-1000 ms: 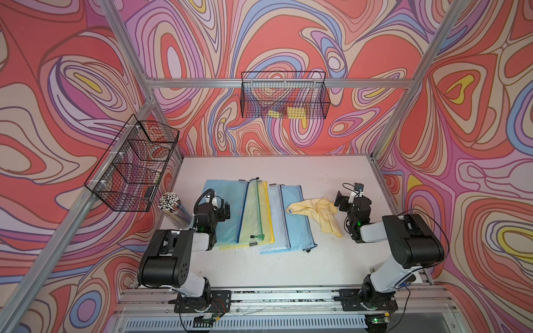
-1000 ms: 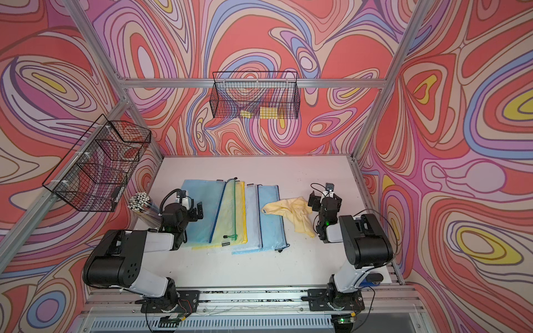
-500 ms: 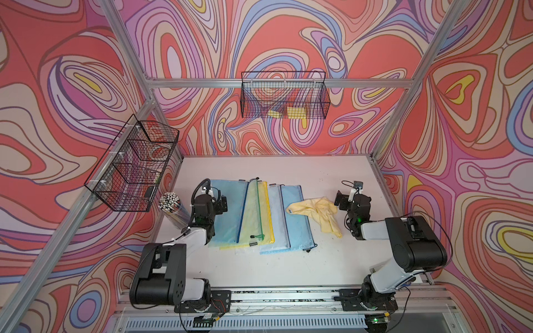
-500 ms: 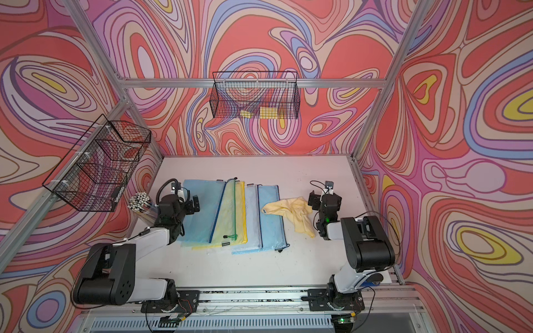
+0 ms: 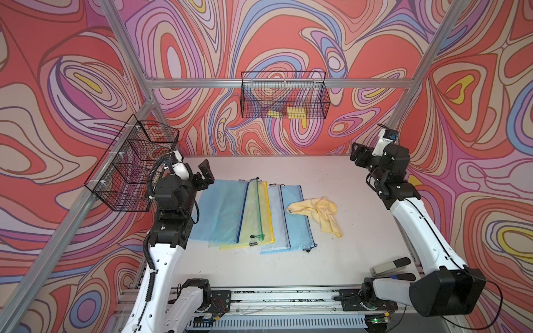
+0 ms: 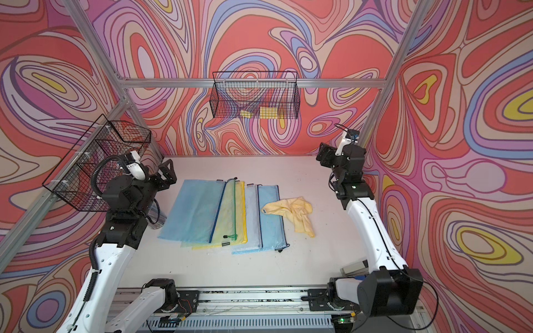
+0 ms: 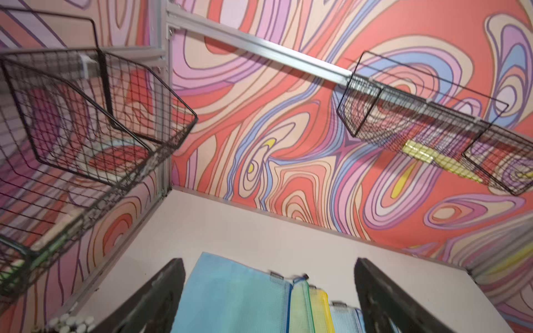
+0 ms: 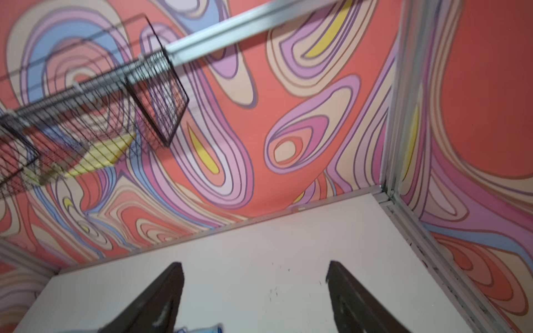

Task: Wipe the document bag
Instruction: Pick up the cleaning item at the center of the board.

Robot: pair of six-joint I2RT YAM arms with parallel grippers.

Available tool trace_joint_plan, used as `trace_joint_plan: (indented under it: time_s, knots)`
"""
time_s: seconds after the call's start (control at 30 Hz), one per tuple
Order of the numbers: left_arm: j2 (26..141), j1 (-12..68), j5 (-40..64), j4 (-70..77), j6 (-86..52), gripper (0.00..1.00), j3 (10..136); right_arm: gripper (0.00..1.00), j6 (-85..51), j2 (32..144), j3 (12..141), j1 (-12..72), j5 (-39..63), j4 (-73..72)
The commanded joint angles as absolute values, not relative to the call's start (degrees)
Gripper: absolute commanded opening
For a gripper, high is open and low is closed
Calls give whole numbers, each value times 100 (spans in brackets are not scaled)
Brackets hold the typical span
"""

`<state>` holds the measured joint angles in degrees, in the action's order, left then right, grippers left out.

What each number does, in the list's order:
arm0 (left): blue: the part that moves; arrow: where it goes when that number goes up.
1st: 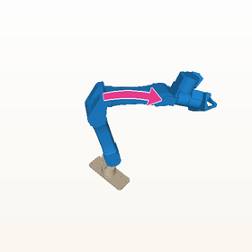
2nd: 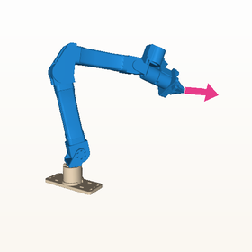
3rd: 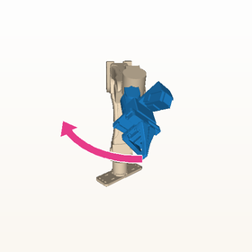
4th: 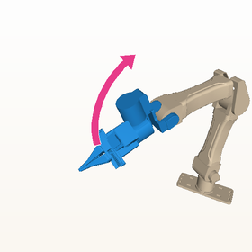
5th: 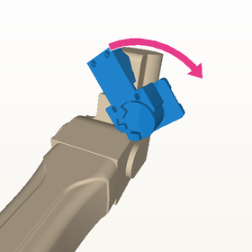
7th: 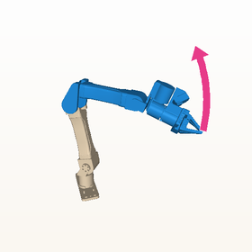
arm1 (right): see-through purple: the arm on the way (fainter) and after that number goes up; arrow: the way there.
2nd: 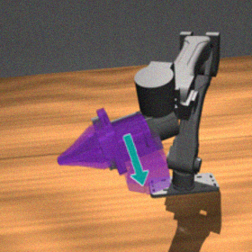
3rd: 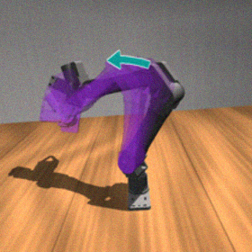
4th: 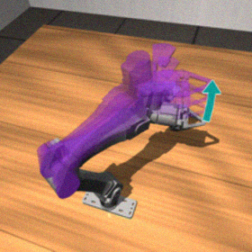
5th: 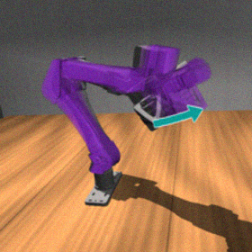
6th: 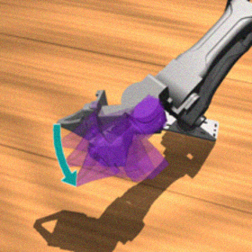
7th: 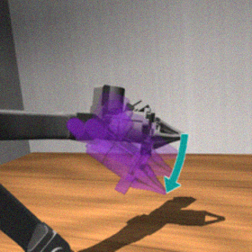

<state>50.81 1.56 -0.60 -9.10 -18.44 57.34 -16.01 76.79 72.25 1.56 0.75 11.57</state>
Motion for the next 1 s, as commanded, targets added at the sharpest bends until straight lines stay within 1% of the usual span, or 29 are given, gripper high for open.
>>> trace_joint_plan:
  time_s: [0.0, 0.13, 0.27, 0.33, 0.57, 0.7, 0.83, 0.9, 0.97]
  knots:
    - [4821, 292, 594, -2015, -2197, 94, 5548, 79, -1583, 8133, 6760, 429, 623, 3005]
    - [4545, 969, 366, -1959, -2357, 94, 5059, 81, -1636, 8374, 6245, 908, 467, 3010]
    - [4746, 1634, 190, -2089, -2517, 94, 4856, 81, -1723, 8806, 6092, 1399, 446, 2915]
    - [4862, 1882, 180, -2065, -2604, 93, 4774, 81, -1773, 9025, 6059, 1595, 273, 2839]
    - [4928, 2438, 17, -1813, -2839, 93, 4504, 85, -1836, 9664, 6073, 1651, -170, 2719]
    - [5083, 2703, -52, -1859, -2844, 93, 4557, 86, -1907, 9855, 6122, 1694, -39, 2770]
    - [5343, 3108, -358, -1897, -2817, 93, 4697, 86, -2048, 9973, 5919, 1788, 12, 2589]
    - [5504, 3306, -520, -1913, -2788, 93, 4810, 84, -2124, 9989, 5792, 1805, 21, 2452]
    - [5675, 3486, -599, -1922, -2785, 93, 4933, 71, -2165, 10001, 5715, 1806, 9, 2391]
